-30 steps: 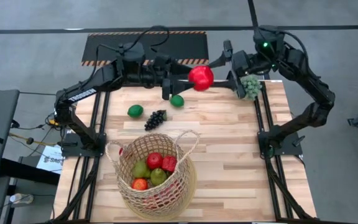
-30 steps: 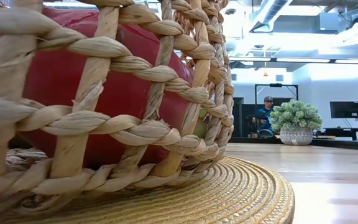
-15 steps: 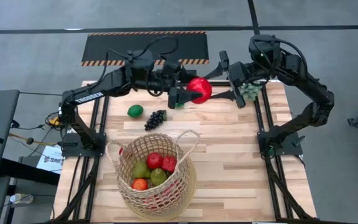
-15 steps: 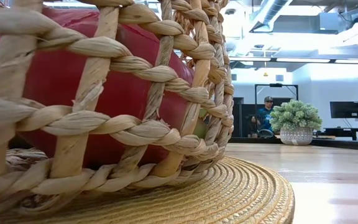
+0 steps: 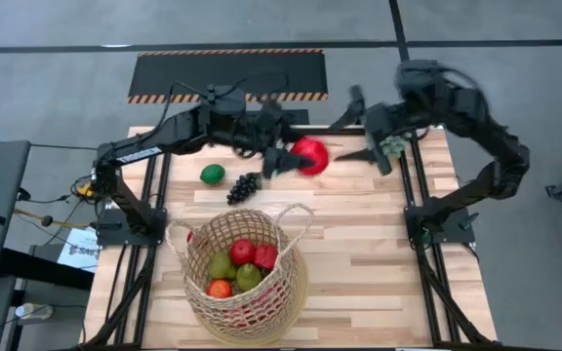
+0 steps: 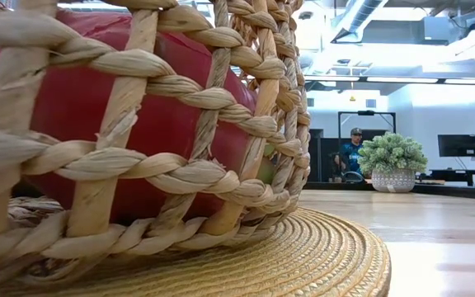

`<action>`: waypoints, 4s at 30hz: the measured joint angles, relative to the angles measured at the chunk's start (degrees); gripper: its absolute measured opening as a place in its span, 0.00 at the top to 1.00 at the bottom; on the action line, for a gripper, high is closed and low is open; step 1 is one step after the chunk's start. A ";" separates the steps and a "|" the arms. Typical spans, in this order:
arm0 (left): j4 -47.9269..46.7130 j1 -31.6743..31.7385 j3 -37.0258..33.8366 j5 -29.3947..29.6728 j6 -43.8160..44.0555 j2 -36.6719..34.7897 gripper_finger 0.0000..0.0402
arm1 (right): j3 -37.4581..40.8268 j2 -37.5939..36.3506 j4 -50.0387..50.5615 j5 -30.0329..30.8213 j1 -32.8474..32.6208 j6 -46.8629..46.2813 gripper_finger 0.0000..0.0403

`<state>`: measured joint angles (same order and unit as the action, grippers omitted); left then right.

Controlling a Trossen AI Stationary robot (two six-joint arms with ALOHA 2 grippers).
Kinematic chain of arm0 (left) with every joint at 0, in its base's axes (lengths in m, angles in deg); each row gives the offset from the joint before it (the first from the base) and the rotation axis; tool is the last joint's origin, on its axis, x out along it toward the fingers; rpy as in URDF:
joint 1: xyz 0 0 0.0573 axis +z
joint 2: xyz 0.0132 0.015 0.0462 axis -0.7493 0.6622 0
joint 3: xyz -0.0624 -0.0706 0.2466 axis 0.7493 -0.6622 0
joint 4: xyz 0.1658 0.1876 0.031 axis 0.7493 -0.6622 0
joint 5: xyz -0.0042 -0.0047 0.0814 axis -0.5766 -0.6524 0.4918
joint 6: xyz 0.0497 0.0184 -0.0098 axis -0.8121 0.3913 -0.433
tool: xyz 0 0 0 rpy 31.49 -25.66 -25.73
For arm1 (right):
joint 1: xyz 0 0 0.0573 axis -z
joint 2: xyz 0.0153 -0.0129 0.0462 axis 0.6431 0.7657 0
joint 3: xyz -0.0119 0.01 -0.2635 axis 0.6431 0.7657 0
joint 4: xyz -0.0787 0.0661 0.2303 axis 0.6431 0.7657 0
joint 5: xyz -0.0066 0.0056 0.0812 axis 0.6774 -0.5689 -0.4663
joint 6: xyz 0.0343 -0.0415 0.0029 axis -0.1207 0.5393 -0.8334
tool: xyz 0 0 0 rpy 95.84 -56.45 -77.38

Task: Build produce basket
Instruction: Put the apple into the basket, then put the lime into the basket

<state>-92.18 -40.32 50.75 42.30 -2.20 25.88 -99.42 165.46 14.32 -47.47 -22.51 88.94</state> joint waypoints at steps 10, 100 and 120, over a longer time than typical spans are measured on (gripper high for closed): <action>-10.14 -4.32 -0.01 4.53 -0.20 -2.66 0.17 | -0.13 -5.23 2.37 1.92 0.35 -3.13 0.10; -64.81 -12.49 15.93 40.76 5.11 -9.59 0.01 | 0.96 49.90 -9.84 13.42 14.59 -3.08 0.12; -64.76 -12.76 15.90 40.76 6.52 -9.59 0.01 | 0.95 49.93 -8.70 17.27 14.02 0.33 0.12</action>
<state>-156.94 -53.08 66.66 83.05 4.32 16.29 -98.47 215.39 5.62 -30.20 -8.49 89.27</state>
